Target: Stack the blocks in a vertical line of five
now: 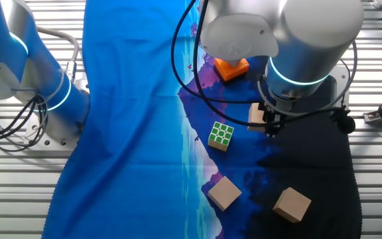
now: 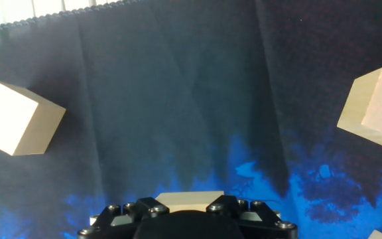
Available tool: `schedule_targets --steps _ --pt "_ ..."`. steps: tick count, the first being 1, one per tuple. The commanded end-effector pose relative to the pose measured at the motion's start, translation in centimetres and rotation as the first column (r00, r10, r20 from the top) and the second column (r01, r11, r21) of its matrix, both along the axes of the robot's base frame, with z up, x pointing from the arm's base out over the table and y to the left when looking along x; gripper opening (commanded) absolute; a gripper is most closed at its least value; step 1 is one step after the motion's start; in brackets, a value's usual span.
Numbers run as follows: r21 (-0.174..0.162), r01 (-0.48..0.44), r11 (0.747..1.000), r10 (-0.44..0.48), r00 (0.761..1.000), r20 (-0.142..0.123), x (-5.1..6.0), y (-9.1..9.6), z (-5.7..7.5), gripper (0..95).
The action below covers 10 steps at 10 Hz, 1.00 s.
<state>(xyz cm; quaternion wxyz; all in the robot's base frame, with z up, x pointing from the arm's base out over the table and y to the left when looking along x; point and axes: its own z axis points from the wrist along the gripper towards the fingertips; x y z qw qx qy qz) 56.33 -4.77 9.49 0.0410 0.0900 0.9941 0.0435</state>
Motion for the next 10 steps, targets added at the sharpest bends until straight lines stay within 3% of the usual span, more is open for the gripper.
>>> schedule_targets --steps 1,6,8,9,10 --pt "-0.036 -0.036 0.999 0.036 0.999 -0.002 -0.82 1.73 -3.0 0.0" --pt "-0.046 -0.03 0.999 0.03 1.0 0.005 -1.13 2.04 -3.27 0.0" --pt "-0.031 -0.047 0.998 0.047 0.999 0.007 -1.13 2.04 -3.27 0.0" --pt "-0.029 -0.065 0.997 0.065 0.998 0.009 -1.13 2.04 -3.27 38.0" --pt "-0.026 -0.073 0.997 0.073 0.997 0.013 -1.13 2.04 -3.27 57.0"
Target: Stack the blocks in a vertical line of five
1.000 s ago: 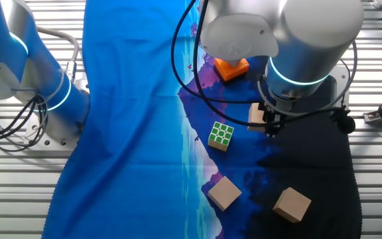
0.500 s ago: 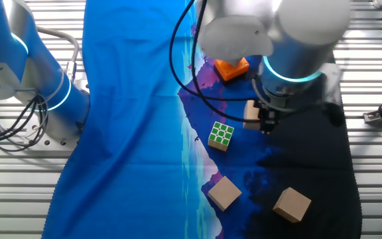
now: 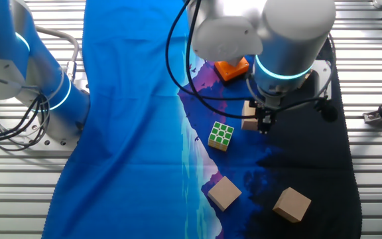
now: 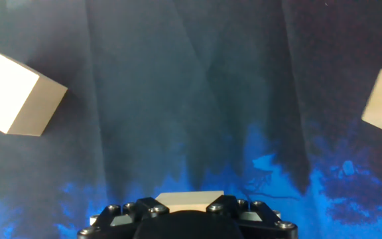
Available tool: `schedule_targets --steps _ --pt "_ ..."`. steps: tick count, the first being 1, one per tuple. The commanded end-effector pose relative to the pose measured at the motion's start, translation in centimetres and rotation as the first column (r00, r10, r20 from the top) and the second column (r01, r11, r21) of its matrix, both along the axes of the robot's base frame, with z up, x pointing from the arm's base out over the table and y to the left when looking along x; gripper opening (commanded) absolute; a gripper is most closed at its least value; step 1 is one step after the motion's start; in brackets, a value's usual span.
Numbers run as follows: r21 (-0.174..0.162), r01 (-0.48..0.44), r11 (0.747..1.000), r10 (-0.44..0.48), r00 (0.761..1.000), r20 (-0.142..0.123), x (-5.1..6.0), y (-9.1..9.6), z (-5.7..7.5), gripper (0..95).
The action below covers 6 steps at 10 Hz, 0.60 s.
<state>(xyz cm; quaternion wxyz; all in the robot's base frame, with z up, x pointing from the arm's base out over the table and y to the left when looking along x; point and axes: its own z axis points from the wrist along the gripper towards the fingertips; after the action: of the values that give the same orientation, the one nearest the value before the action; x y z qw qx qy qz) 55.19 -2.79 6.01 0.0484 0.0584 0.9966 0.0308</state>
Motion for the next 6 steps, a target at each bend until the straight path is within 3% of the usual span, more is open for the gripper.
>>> schedule_targets --steps 1,2,6 --pt "0.004 -0.014 1.0 0.014 1.0 -0.001 0.0 0.06 0.2 57.0" --pt "0.008 -0.014 1.0 0.014 1.0 0.003 0.0 0.06 0.2 76.0" --pt "0.016 -0.015 1.0 0.015 1.0 0.002 -0.01 -0.05 0.25 76.0"
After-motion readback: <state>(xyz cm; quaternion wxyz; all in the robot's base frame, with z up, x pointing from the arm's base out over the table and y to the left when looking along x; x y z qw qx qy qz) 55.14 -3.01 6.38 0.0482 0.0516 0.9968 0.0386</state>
